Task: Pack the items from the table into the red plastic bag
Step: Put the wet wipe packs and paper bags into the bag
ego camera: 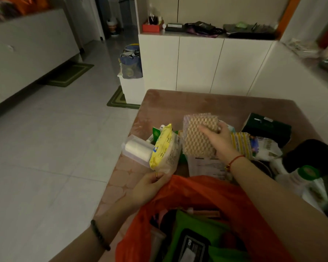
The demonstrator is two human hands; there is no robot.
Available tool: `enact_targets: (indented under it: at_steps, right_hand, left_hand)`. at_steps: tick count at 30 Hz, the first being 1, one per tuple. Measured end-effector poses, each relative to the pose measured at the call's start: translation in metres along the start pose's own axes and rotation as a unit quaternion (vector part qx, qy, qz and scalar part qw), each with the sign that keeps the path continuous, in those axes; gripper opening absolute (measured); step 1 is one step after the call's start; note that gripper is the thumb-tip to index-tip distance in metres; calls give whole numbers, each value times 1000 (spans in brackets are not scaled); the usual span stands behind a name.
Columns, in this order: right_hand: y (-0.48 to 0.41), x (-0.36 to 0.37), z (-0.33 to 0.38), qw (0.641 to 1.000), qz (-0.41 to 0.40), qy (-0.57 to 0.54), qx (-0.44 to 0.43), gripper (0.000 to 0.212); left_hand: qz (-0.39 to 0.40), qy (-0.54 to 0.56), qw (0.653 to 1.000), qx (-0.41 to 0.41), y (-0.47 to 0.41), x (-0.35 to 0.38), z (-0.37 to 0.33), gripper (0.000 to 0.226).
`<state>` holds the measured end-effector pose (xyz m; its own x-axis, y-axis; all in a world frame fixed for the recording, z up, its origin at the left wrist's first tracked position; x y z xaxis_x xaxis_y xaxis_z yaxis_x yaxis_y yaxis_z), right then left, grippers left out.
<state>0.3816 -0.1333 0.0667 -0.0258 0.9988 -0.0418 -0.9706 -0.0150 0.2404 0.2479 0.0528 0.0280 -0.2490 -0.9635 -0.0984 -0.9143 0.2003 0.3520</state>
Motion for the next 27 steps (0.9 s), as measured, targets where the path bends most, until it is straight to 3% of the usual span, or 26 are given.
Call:
enact_targets:
  at_steps: [3, 7, 10, 12, 14, 16, 20, 22, 24, 26, 27]
  right_hand:
    - [72, -11, 51, 991, 78, -49, -99, 55]
    - [179, -14, 51, 952, 239, 117, -151, 55]
    - [228, 6, 21, 859, 283, 338, -261, 46]
    - [249, 26, -1, 760, 259, 469, -368, 44]
    - [262, 50, -25, 684, 279, 528, -419, 40]
    - [264, 69, -42, 643, 276, 558, -446, 39]
    - [237, 86, -57, 635, 213, 666, -328, 40]
    - [230, 90, -61, 637, 222, 681, -284, 50]
    - [228, 94, -57, 684, 293, 611, -271, 53]
    - [233, 88, -34, 749, 366, 488, -259, 39]
    - [231, 79, -18, 788, 366, 430, -245, 32]
  left_hand:
    - [-10, -11, 1000, 15, 10, 0, -10, 26]
    - [1, -40, 998, 41, 25, 4, -21, 25]
    - [5, -48, 997, 58, 35, 7, -27, 24]
    - [18, -55, 997, 59, 41, 10, -30, 22]
    - [30, -66, 995, 68, 47, 13, -32, 24]
    - [39, -73, 993, 81, 55, 16, -38, 28]
    - [45, -84, 991, 90, 66, 20, -44, 32]
    - [56, -94, 990, 91, 69, 24, -44, 32]
    - [71, -95, 989, 84, 69, 27, -42, 31]
    - [72, -78, 992, 67, 67, 24, -40, 32]
    - [63, -68, 994, 58, 65, 20, -40, 32]
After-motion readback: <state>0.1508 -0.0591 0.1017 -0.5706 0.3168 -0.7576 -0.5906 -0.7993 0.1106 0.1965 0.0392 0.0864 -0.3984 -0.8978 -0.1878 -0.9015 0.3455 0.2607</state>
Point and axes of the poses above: each hand's wrist, its own y-axis away from the middle knuckle, its own x-axis out of the palm, z = x × y, the point moved 7 cm from there along -y, towards the middle knuckle, and after that the axes turned 9 degrees about z, right-handed, at the moved point
